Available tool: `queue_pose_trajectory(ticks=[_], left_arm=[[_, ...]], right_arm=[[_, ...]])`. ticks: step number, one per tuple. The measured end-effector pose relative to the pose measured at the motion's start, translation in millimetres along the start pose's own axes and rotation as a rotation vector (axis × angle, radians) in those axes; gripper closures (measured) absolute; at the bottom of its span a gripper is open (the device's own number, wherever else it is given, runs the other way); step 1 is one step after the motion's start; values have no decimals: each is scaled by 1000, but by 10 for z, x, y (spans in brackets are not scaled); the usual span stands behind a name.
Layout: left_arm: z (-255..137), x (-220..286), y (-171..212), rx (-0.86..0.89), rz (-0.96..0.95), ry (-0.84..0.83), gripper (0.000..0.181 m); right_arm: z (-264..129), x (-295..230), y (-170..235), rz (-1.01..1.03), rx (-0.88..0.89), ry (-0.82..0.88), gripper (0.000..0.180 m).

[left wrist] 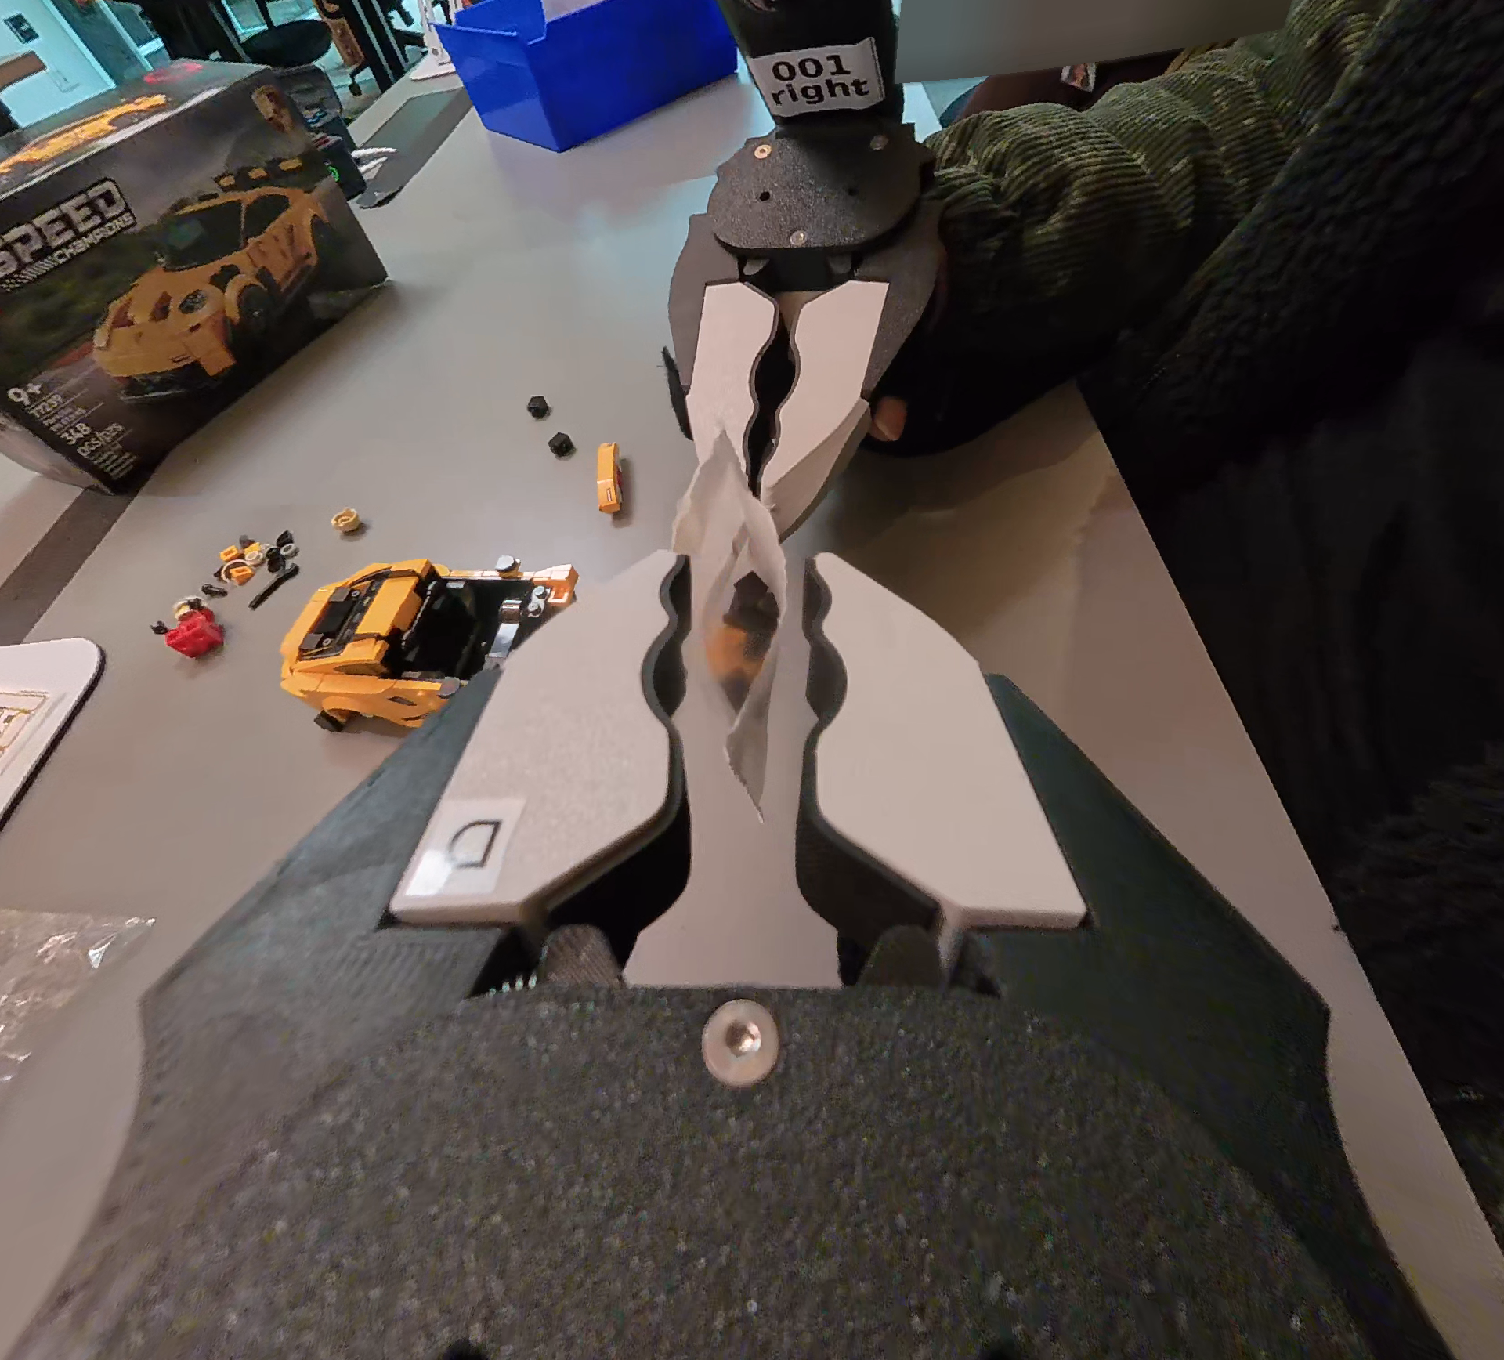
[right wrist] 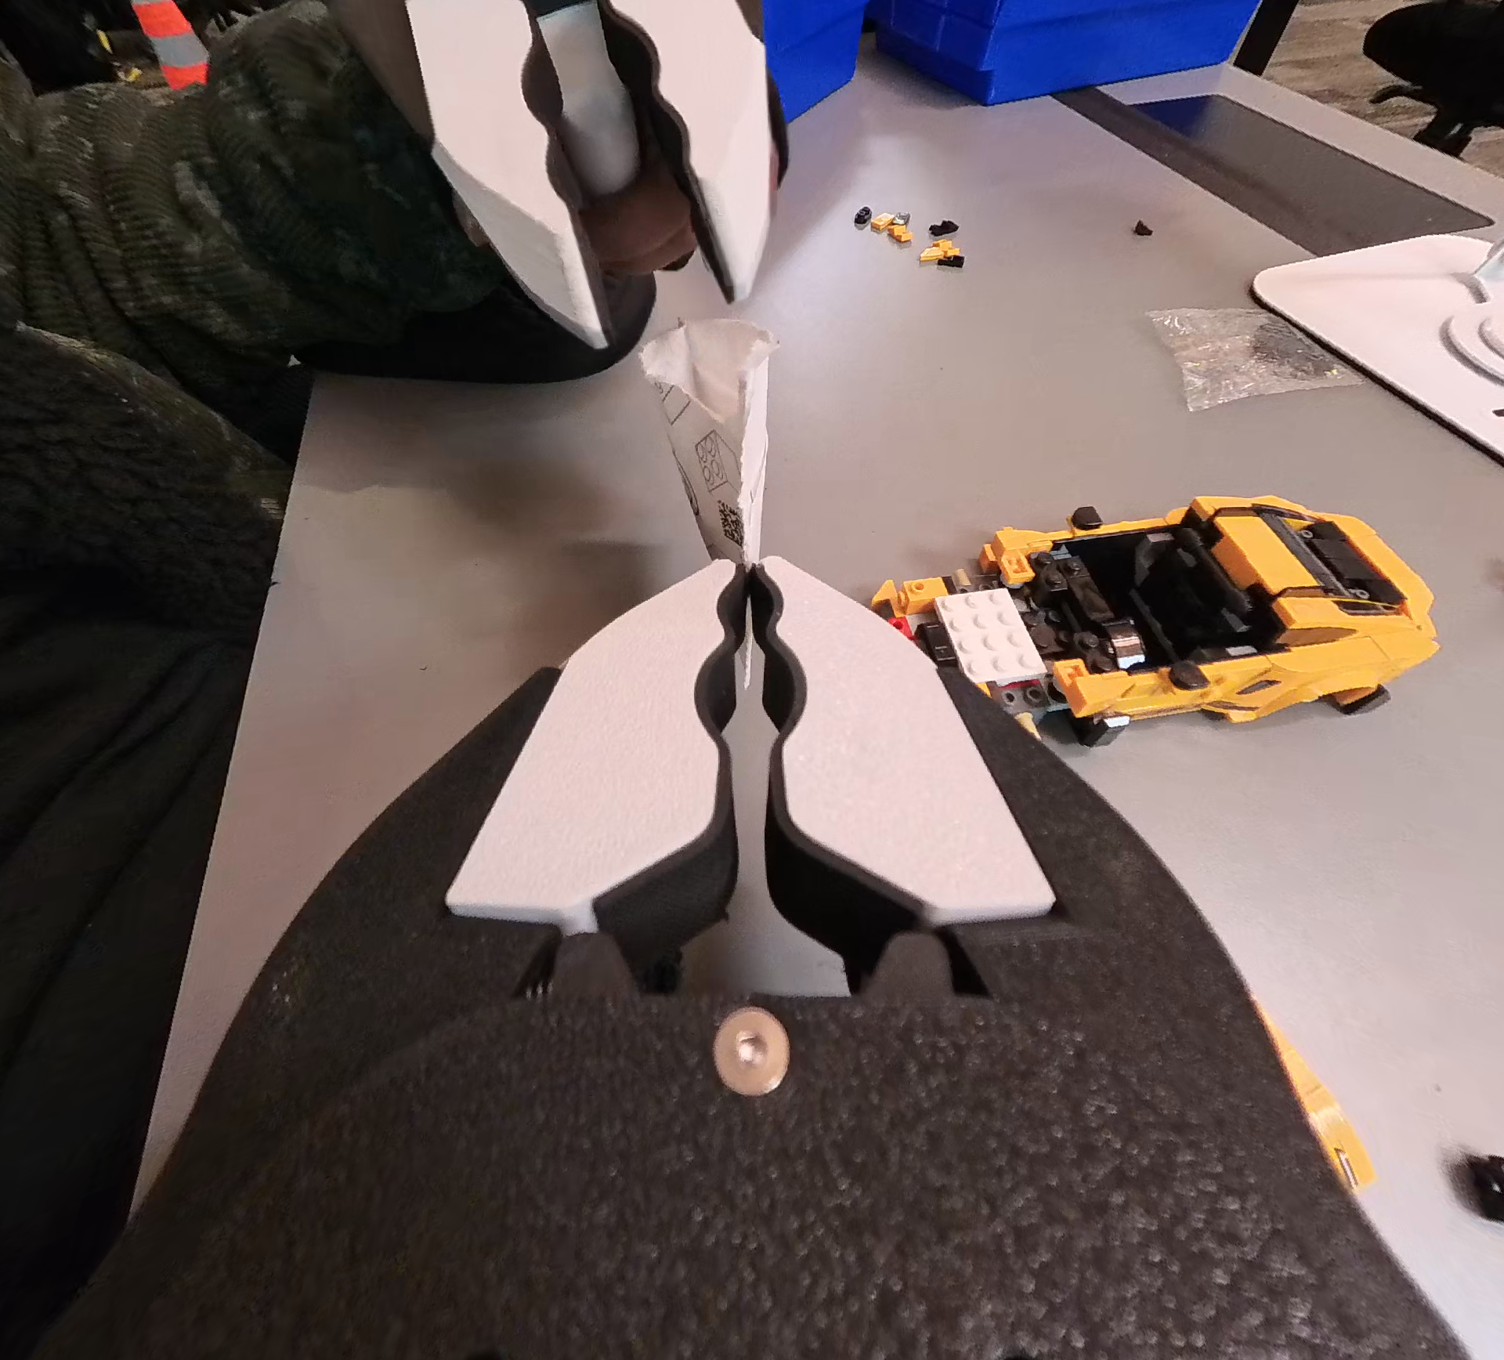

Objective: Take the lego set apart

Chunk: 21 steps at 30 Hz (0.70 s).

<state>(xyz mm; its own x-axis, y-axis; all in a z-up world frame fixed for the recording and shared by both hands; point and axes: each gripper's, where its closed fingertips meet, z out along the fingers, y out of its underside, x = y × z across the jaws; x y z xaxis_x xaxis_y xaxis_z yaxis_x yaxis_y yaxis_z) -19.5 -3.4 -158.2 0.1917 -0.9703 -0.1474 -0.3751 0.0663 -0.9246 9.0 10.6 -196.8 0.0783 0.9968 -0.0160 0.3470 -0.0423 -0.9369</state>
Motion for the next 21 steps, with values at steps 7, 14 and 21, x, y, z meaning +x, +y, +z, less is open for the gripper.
queue_pose_trajectory(ticks=[7, 14, 21], left_arm=[[-478, -509, 97, 5, -65, -231, 158], [-1551, -1566, 1088, -214, -381, -835, 155], [-1744, -2007, 1568, -260, -582, -950, 151]], right_arm=[[-11, 6, -6, 3, 5, 3, 179], [-3, 5, 3, 5, 1, 2, 179], [10, 17, 19, 20, -3, -1, 179]])
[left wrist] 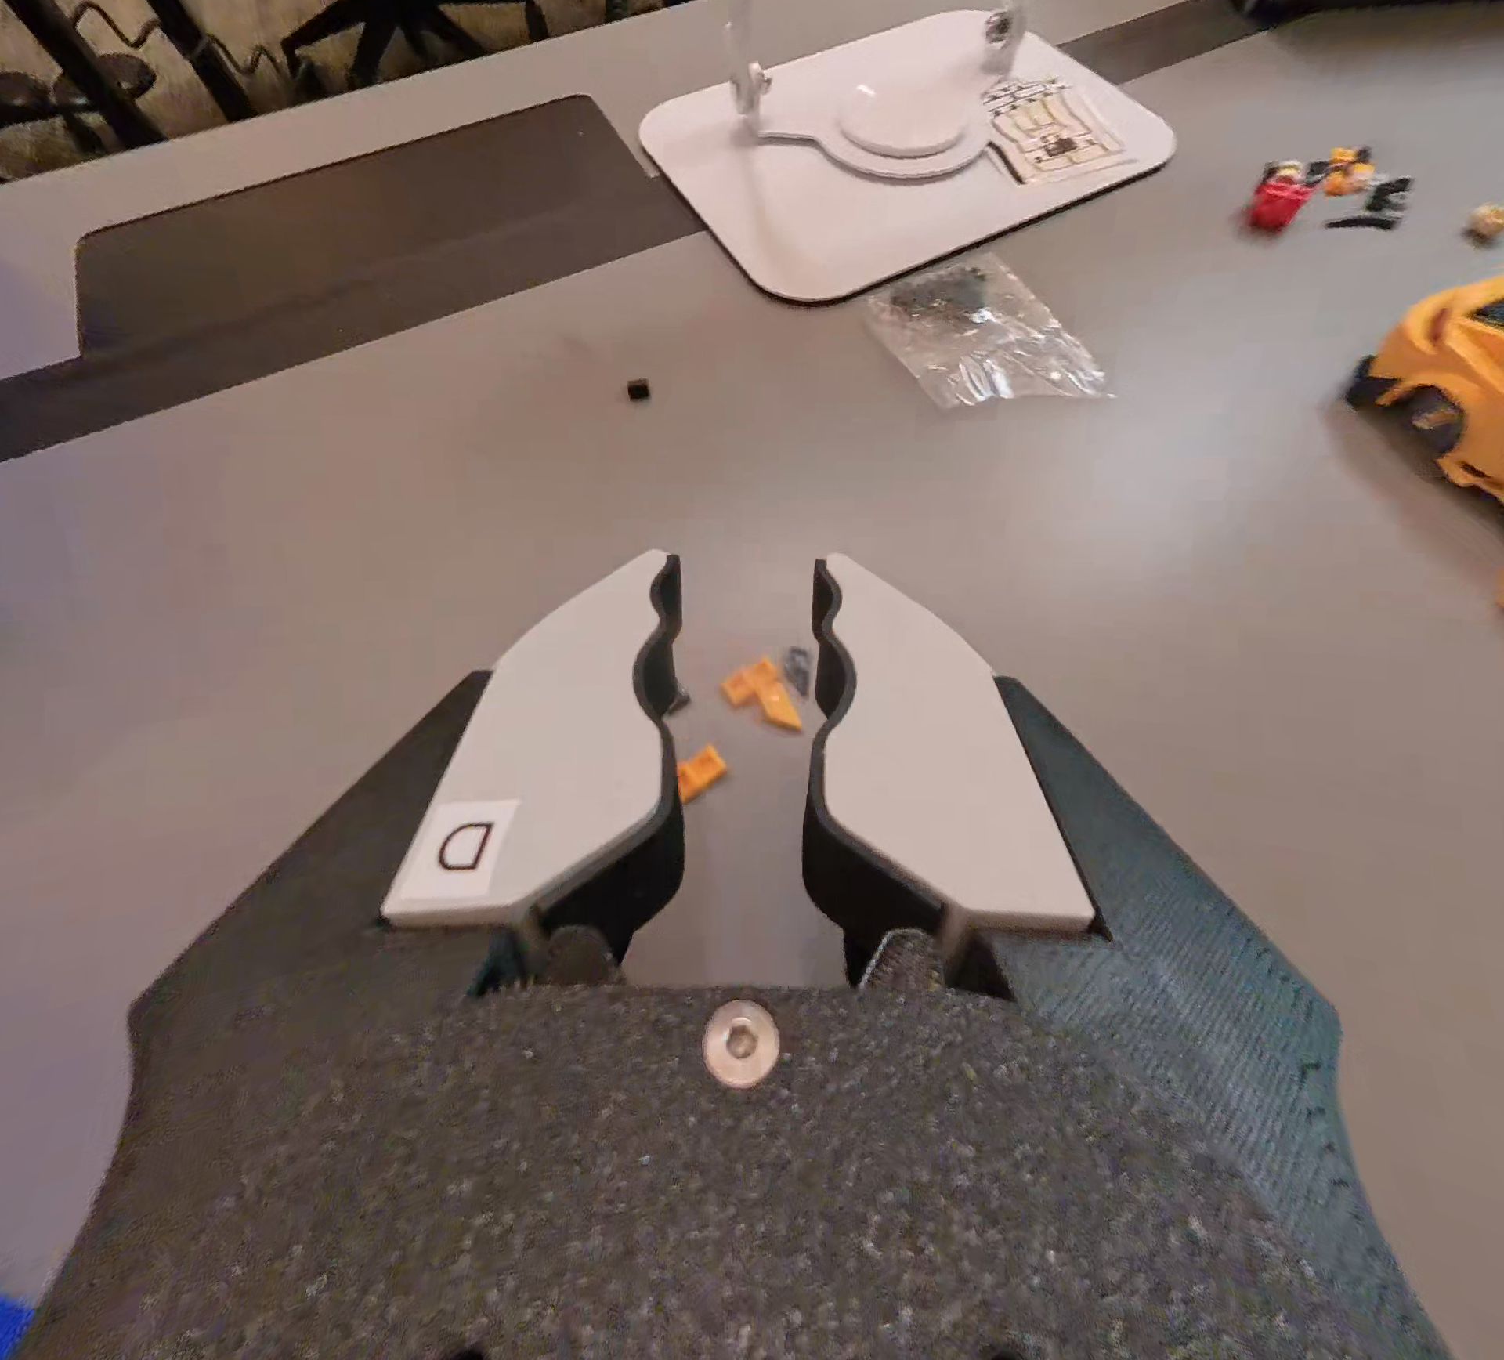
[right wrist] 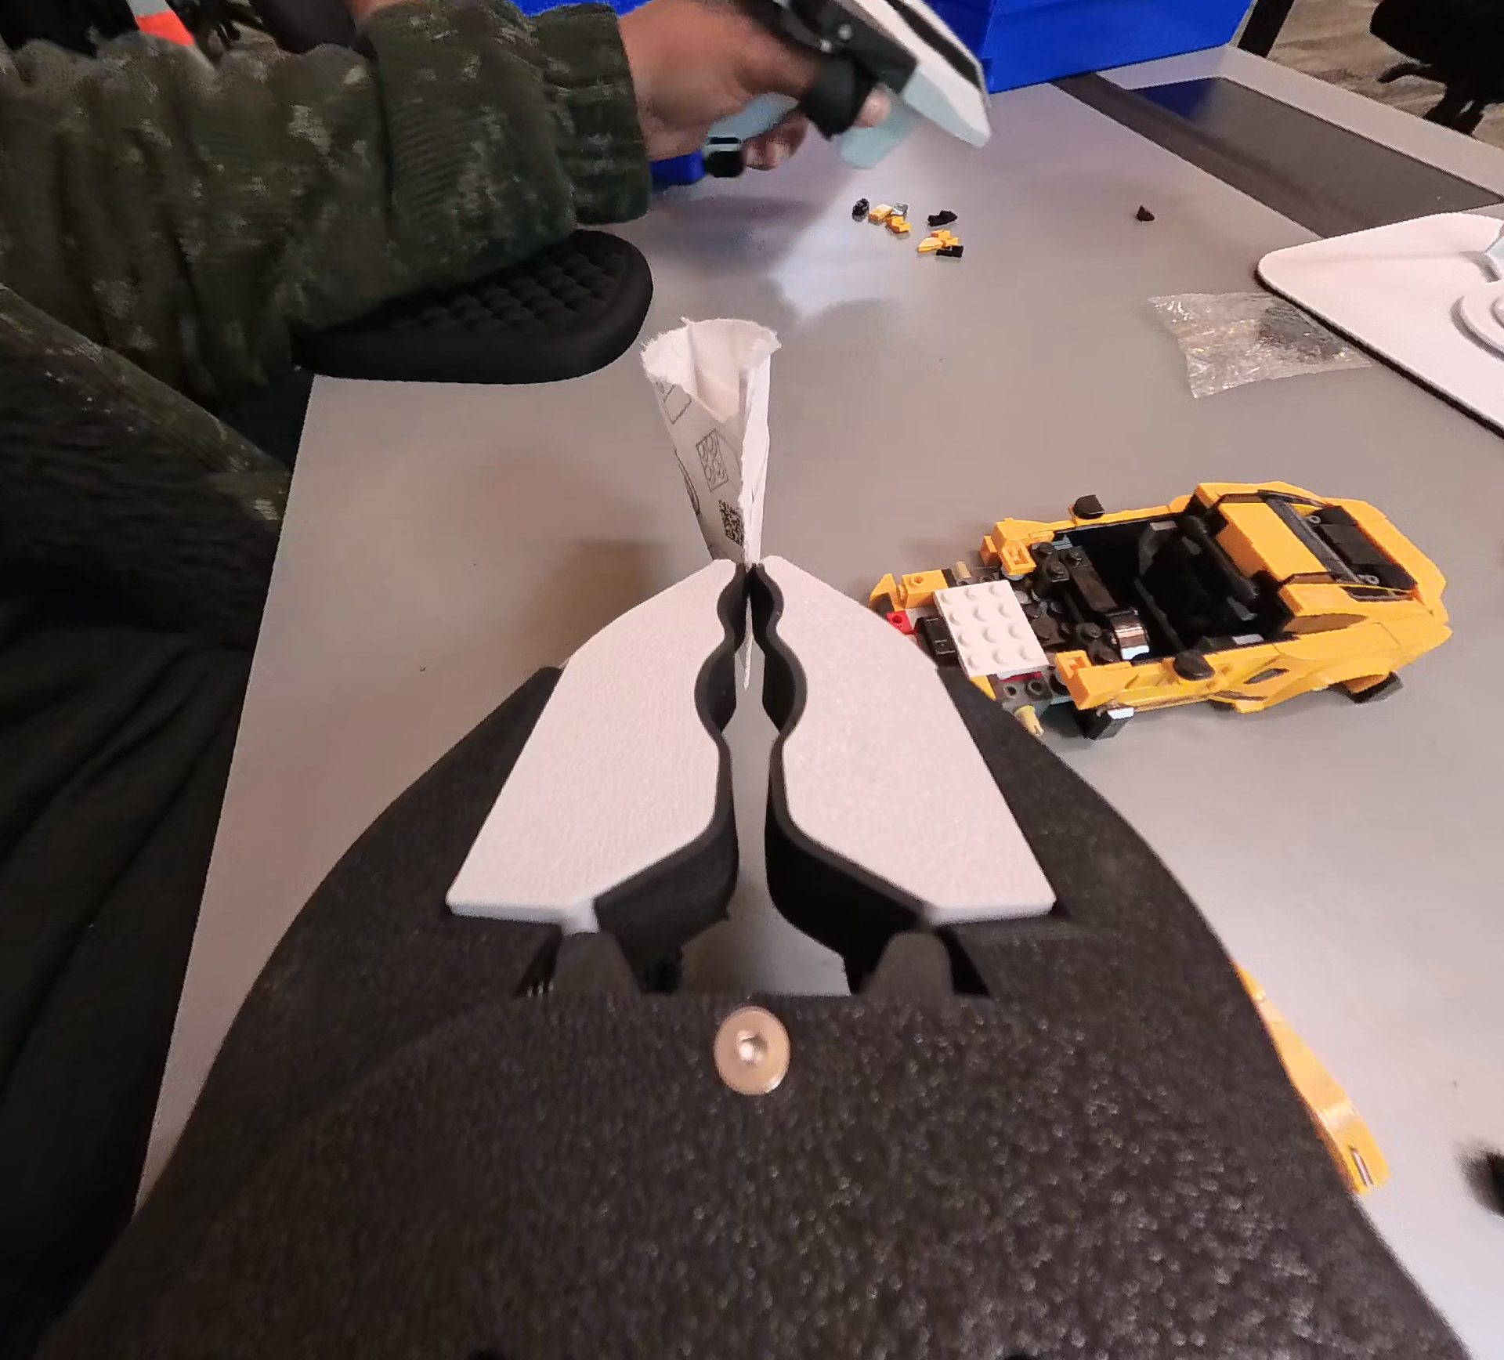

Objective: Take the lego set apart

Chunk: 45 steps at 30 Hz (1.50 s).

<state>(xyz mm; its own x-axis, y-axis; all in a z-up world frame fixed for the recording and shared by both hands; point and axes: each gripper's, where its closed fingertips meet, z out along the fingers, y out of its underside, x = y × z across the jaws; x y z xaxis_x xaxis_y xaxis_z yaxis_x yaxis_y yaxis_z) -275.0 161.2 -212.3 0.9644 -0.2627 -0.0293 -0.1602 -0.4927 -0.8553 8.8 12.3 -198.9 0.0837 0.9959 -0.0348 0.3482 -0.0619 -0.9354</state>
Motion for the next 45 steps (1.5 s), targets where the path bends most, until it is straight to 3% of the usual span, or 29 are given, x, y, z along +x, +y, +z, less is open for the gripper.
queue_pose_trajectory(ticks=[9, 14, 25, 27, 29, 36, 41, 45], left_arm=[[864, -270, -78, -139, 131, -89, 151], [1162, -374, -97, -234, 78, -106, 151], [1236, -381, -71, -259, -49, -59, 161], [1235, -354, -65, -265, -63, -34, 173], [1225, -357, -60, -279, -55, -27, 173], [812, -178, -450, -150, -100, 194, 173], [154, 415, -902, 110, 0, 536, 173], [-493, 1061, -1025, 314, 136, 835, 173]], right_arm=[[-11, 20, -3, 16, 8, 1, 179], [-28, 43, -13, 27, 20, 9, 179], [-33, 57, -11, 38, 22, 8, 179], [-32, 58, -11, 38, 21, 9, 179], [-33, 61, -10, 39, 21, 10, 179], [-40, 60, -18, 35, 25, 10, 179], [-38, 58, -19, 30, 24, 13, 179], [-31, 62, -12, 30, 21, 16, 179]])
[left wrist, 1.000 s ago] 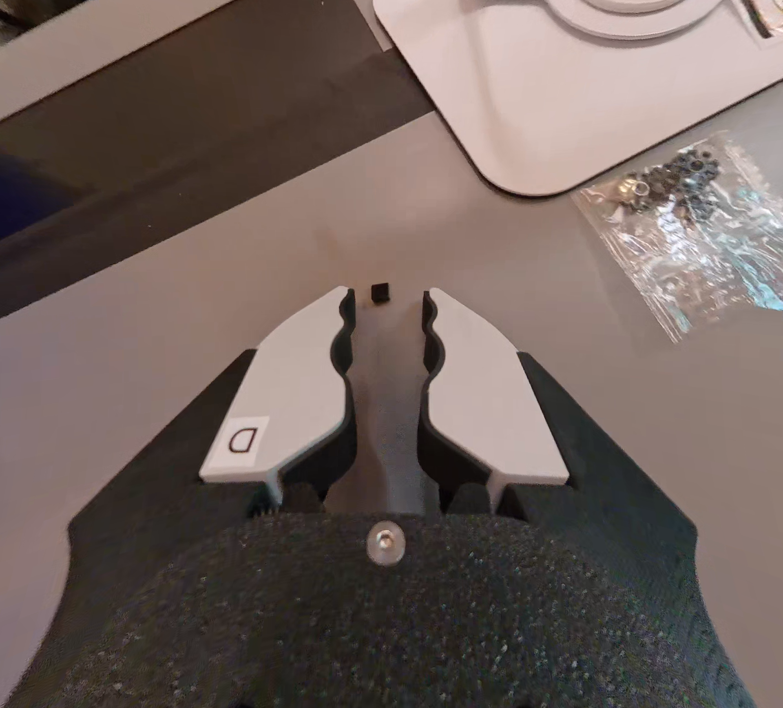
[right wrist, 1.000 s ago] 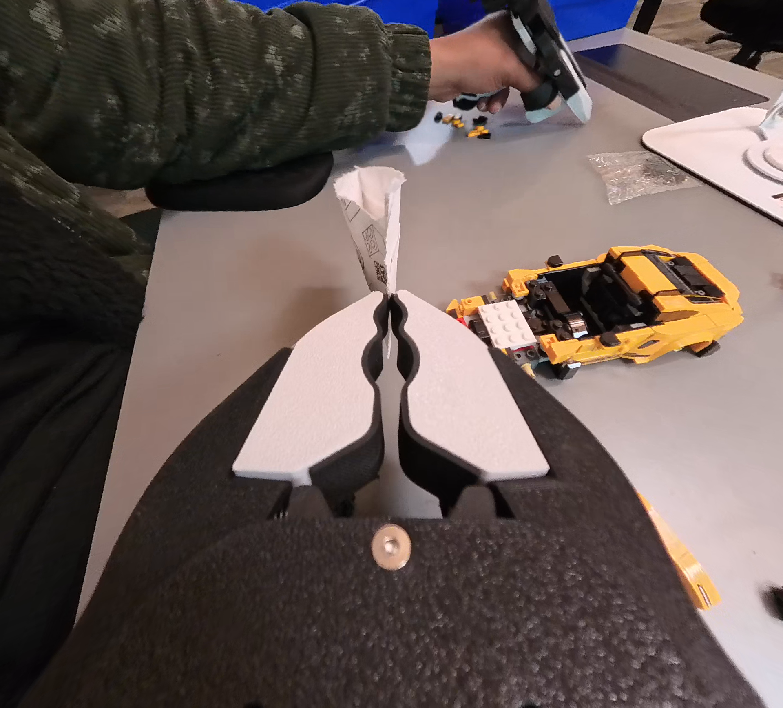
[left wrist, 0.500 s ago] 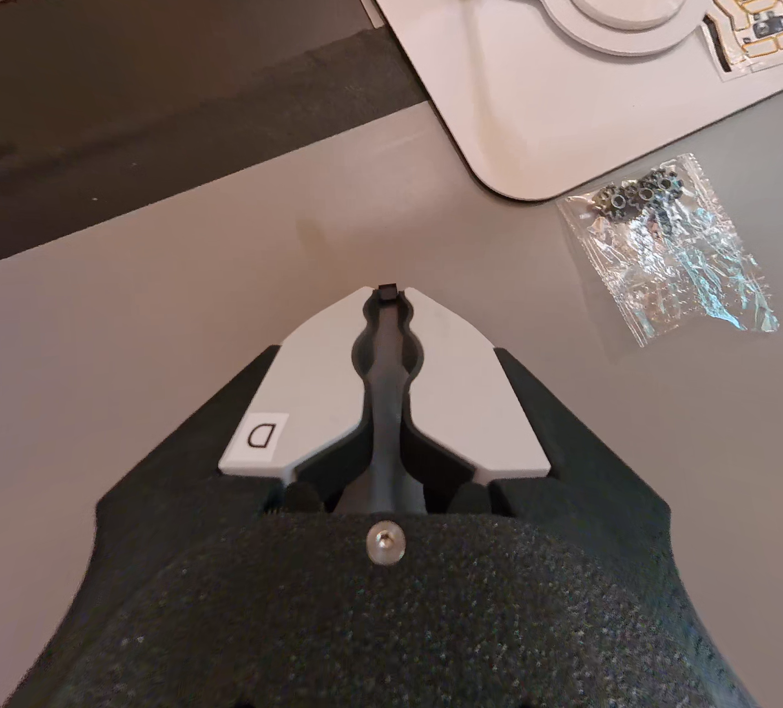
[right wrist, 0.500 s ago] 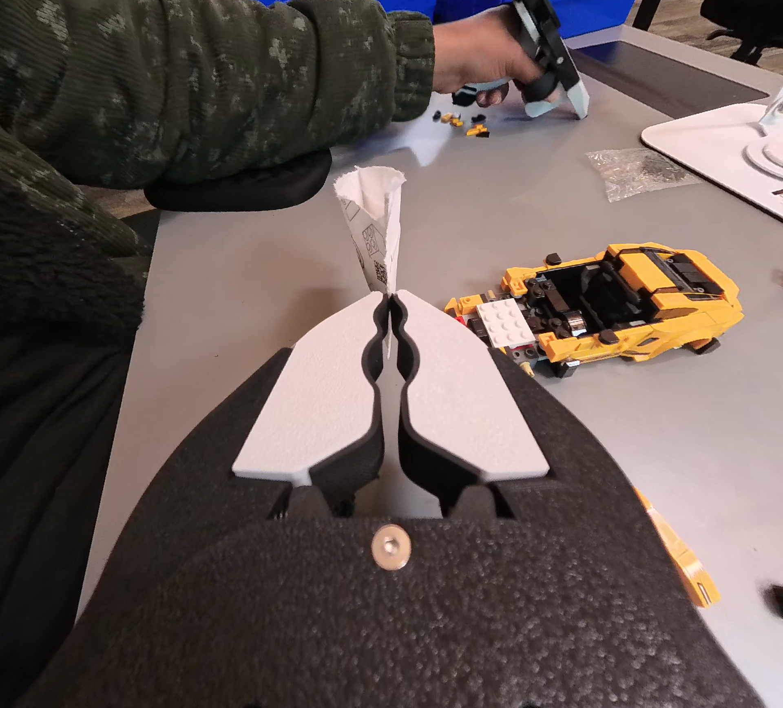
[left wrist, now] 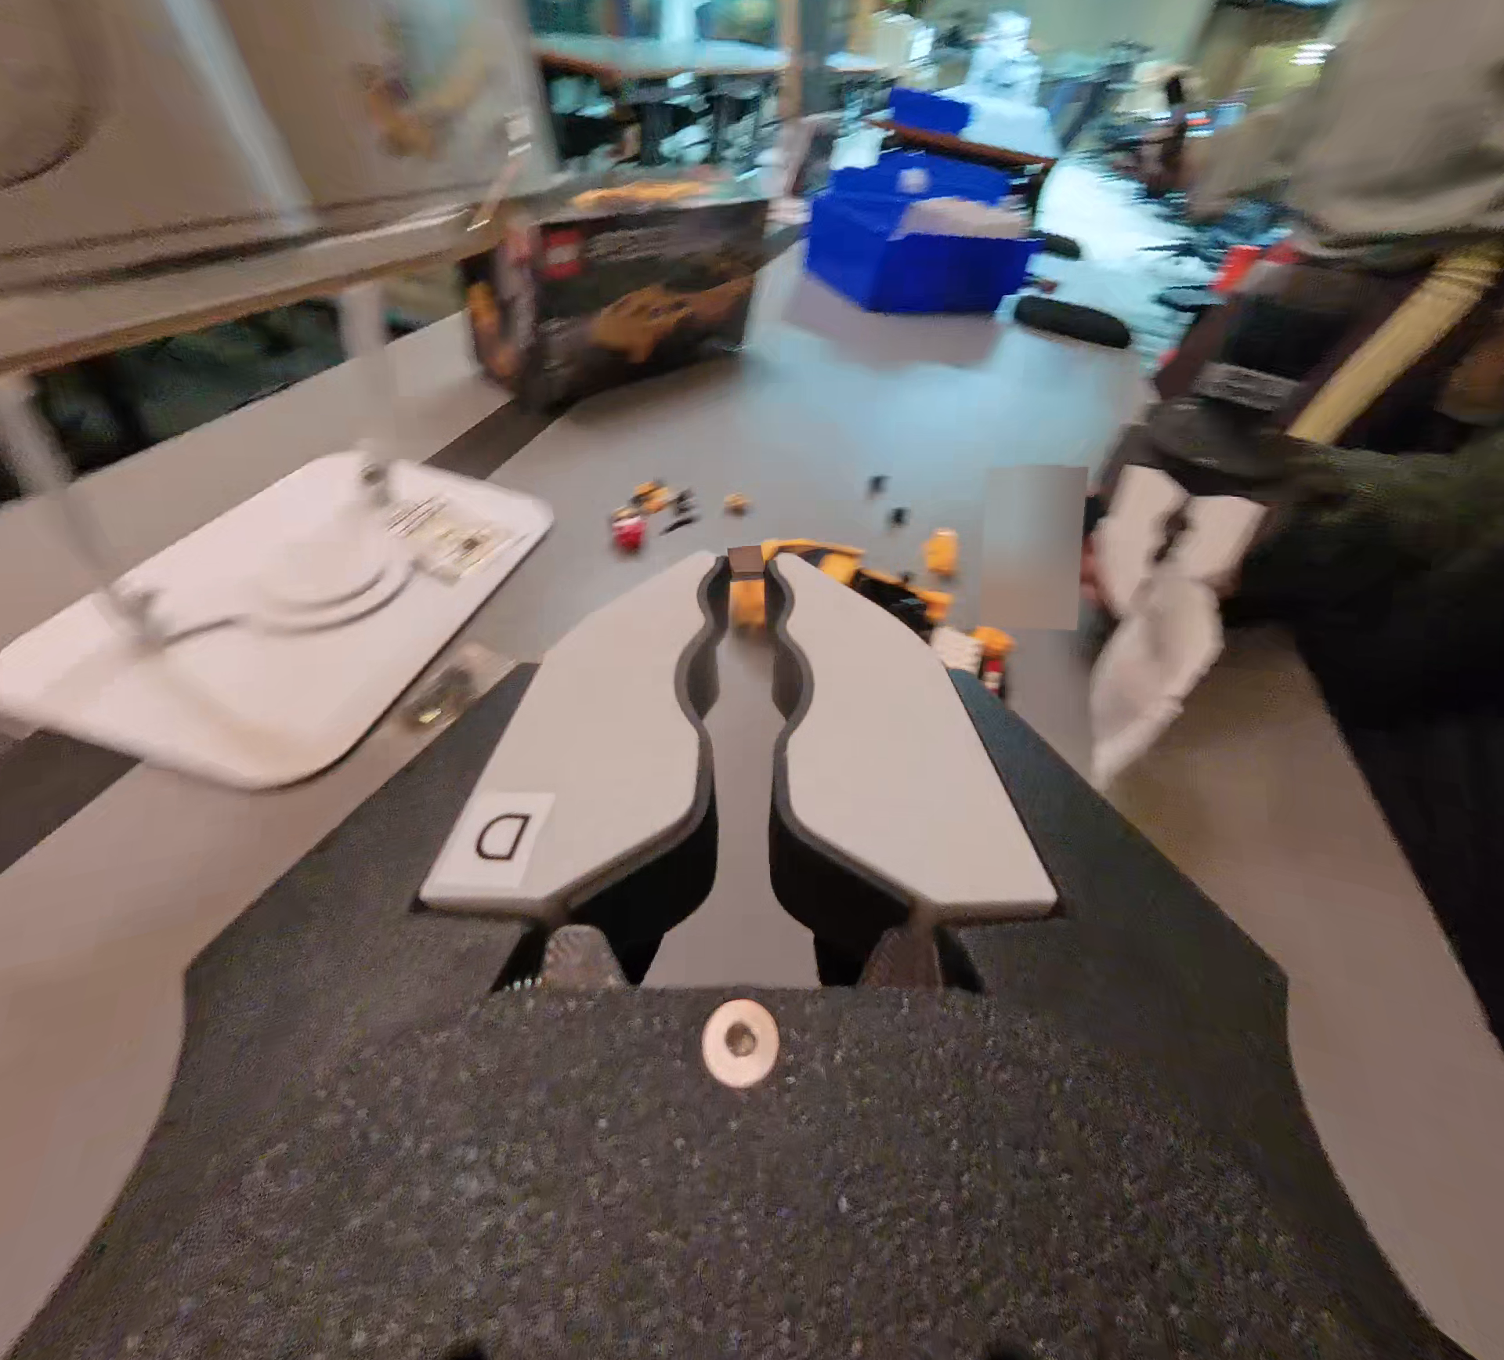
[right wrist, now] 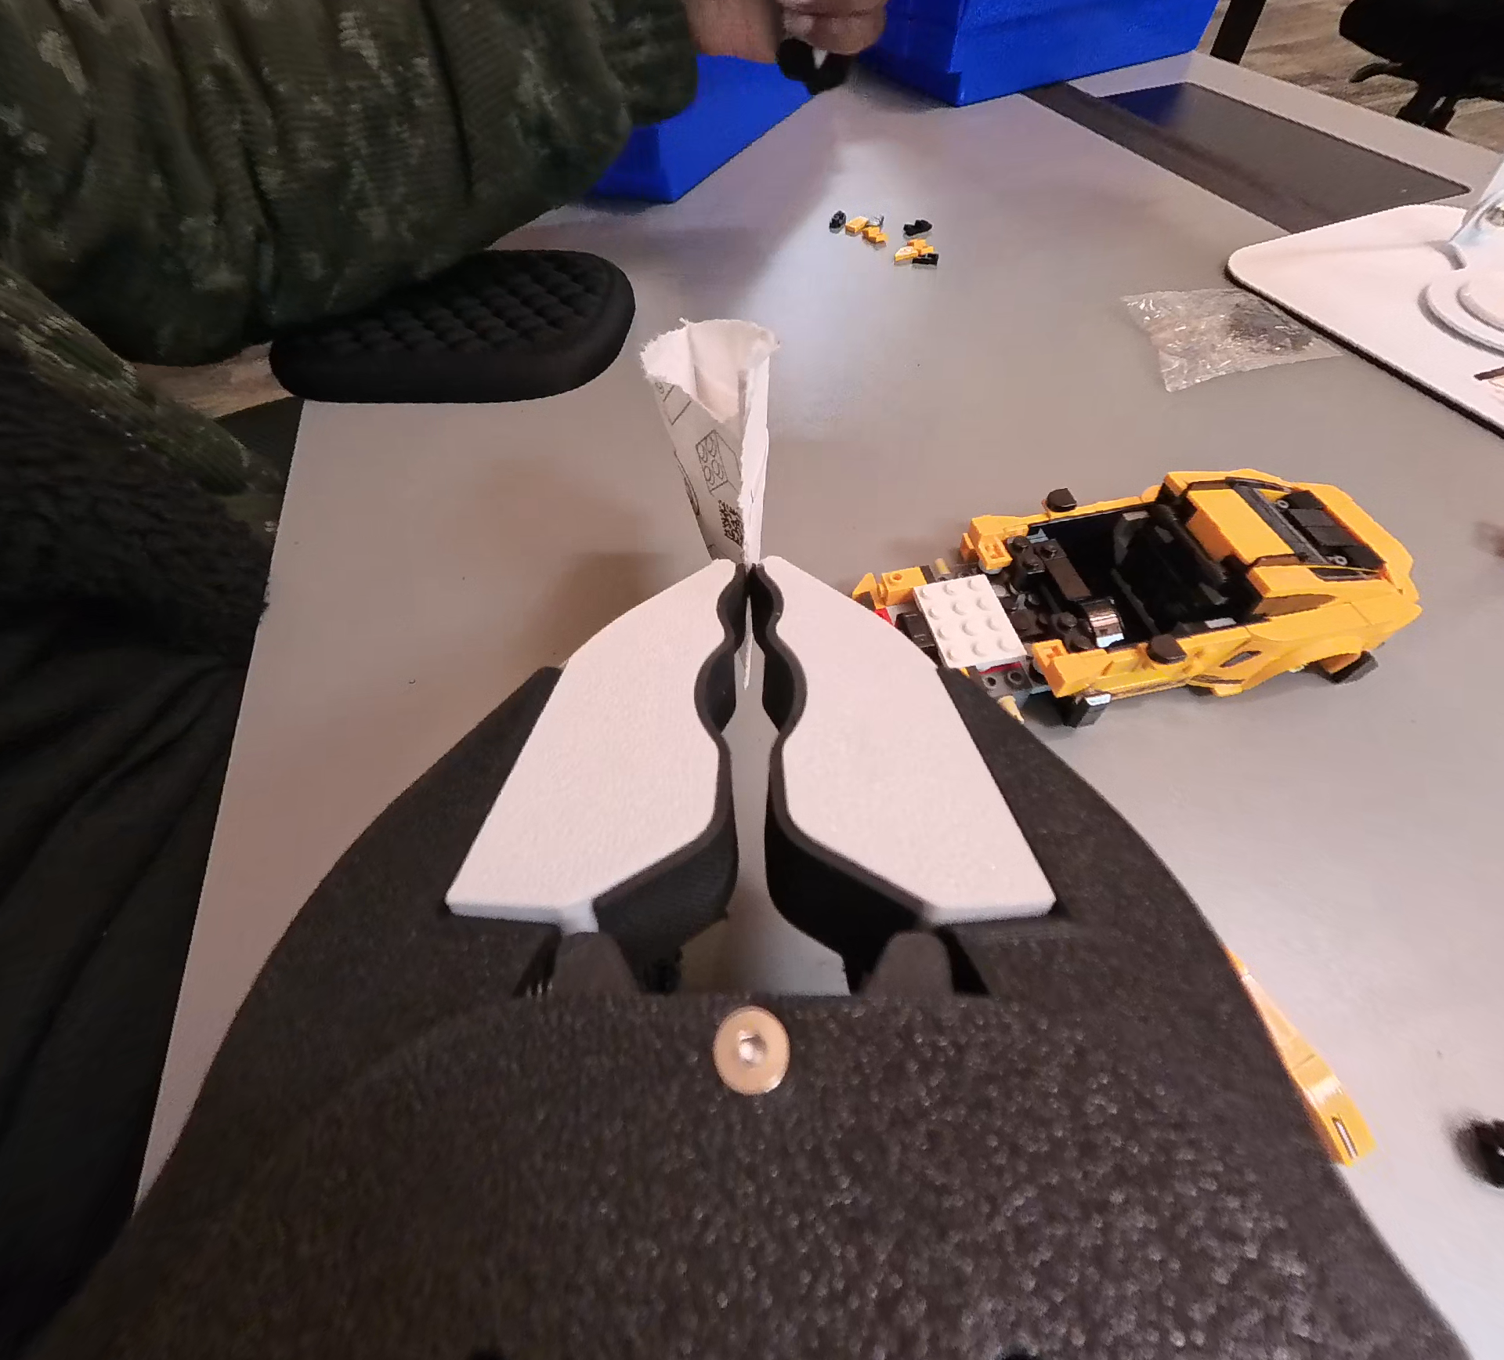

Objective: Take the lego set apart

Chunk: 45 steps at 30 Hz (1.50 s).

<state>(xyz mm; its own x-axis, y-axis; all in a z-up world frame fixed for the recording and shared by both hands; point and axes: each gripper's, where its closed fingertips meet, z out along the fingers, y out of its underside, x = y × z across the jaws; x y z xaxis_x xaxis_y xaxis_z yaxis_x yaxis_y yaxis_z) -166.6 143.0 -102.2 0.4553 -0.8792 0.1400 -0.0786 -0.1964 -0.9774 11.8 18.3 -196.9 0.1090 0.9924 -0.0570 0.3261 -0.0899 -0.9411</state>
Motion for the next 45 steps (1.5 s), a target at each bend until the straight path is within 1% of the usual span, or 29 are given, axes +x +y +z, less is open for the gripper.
queue_pose_trajectory(ticks=[4, 7, 9, 13, 17, 21, 26, 31, 33, 35, 37, 38, 40, 42, 43, 45], left_arm=[[110, 665, -35, 5, 151, 153, 174], [193, 1043, -30, -12, 215, 229, 174], [262, 1229, -19, -23, 258, 244, 174], [472, 1564, 137, -106, 319, 266, 173], [699, 1741, 387, -203, 349, 282, 173], [841, 1776, 611, -289, 365, 279, 173], [875, 1811, 753, -337, 381, 290, 166], [784, 1787, 731, -327, 378, 291, 160], [706, 1633, 661, -313, 381, 217, 160], [569, 1354, 539, -275, 340, 92, 160], [352, 929, 470, -242, 246, -75, 157], [203, 639, 461, -225, 174, -199, 155], [-177, 73, 539, -197, -20, -435, 154], [-561, -356, 747, -191, -234, -621, 156], [-695, -486, 855, -195, -292, -673, 155], [-859, -647, 1066, -246, -323, -748, 156]], right_arm=[[-1, 11, -1, 2, 3, 5, 179], [-2, 13, -5, -1, 6, 8, 179], [-3, 11, -10, -5, 9, 8, 179], [-8, 2, -29, -14, 20, 5, 179], [-11, -12, -39, -20, 28, 0, 179], [-18, -11, -50, -20, 35, 0, 179], [-19, -13, -49, -21, 35, -1, 179], [-24, -9, -56, -20, 38, 1, 179], [-25, -5, -54, -19, 38, 3, 179], [-27, -2, -55, -18, 39, 5, 179], [-24, -1, -52, -18, 36, 6, 179], [-23, -2, -49, -19, 34, 5, 179], [-22, -7, -48, -21, 33, 5, 179], [-21, -10, -49, -23, 32, 5, 179], [-21, -11, -49, -23, 31, 4, 179], [-20, -14, -47, -24, 30, 3, 179]])
